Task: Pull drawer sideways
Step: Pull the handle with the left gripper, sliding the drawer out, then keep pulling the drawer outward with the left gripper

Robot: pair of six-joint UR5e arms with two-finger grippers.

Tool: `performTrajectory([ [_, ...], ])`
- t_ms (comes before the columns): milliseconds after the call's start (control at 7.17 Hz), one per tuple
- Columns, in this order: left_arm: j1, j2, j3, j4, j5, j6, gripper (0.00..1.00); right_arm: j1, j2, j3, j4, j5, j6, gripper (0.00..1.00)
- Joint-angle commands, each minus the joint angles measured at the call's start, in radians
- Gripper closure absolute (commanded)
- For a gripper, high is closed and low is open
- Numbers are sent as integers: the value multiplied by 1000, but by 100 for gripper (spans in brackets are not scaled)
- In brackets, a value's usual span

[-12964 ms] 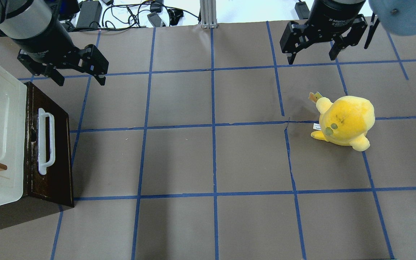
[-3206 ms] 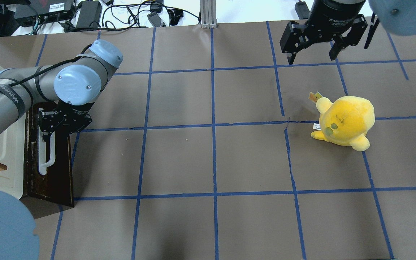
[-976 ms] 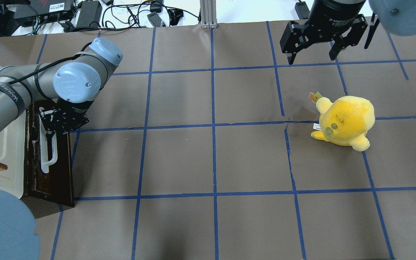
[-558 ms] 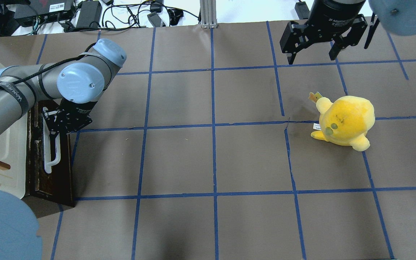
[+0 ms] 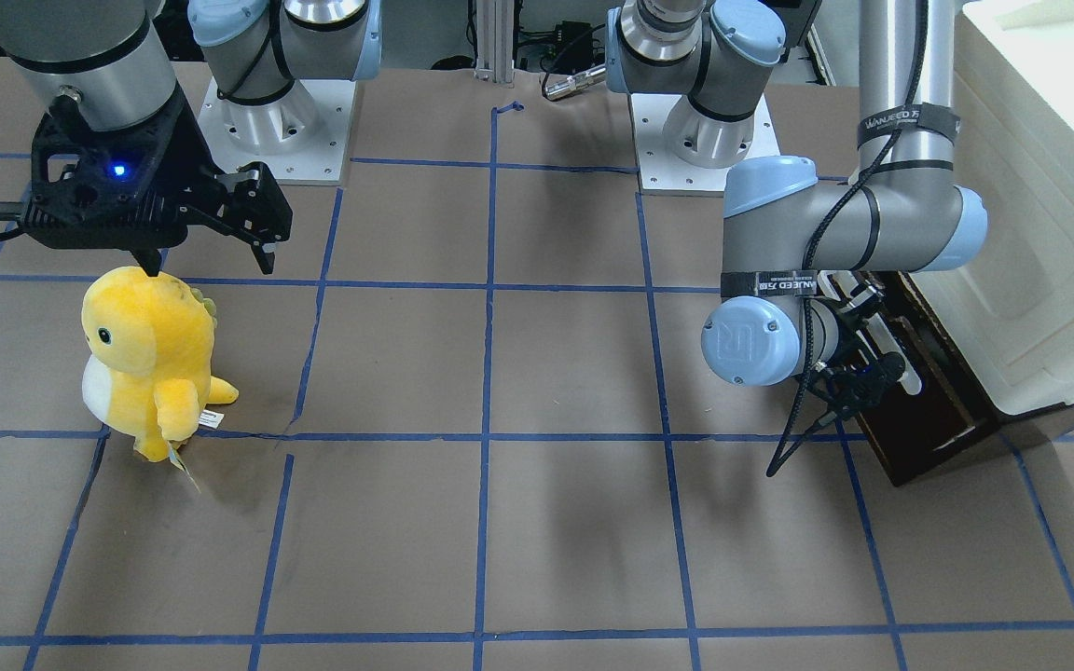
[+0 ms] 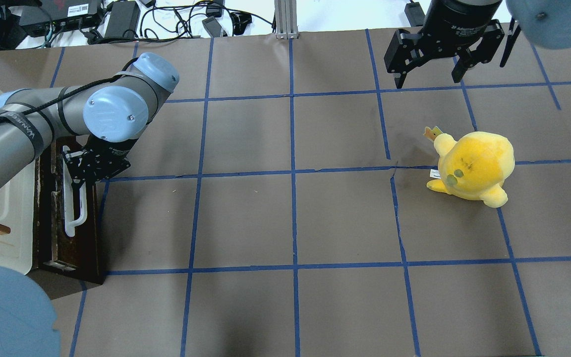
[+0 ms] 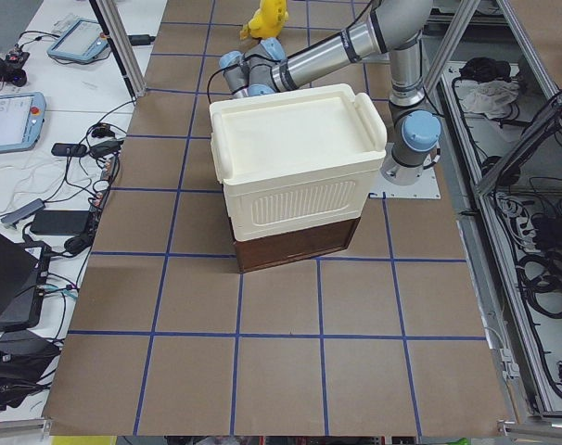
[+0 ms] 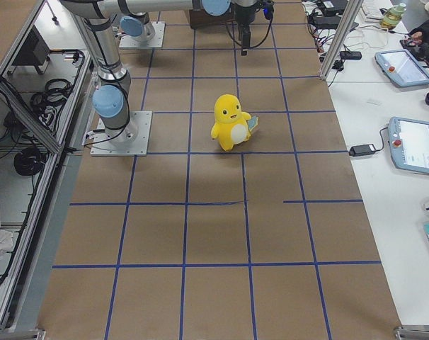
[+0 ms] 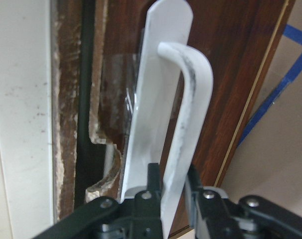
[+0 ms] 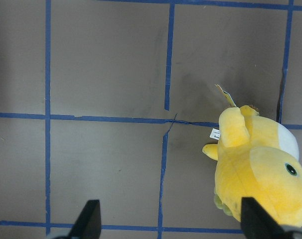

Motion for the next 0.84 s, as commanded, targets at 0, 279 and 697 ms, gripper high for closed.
performTrajectory([
  [0,-3,5,32,-49,-1,1,100,0,0,0,0,1,0,0],
  [279,-9,-3,40,-64,-8,-10,100,0,0,0,0,0,0,0],
  [697,-17,-11,43,-64,-16,-30,100,0,0,0,0,1,0,0],
])
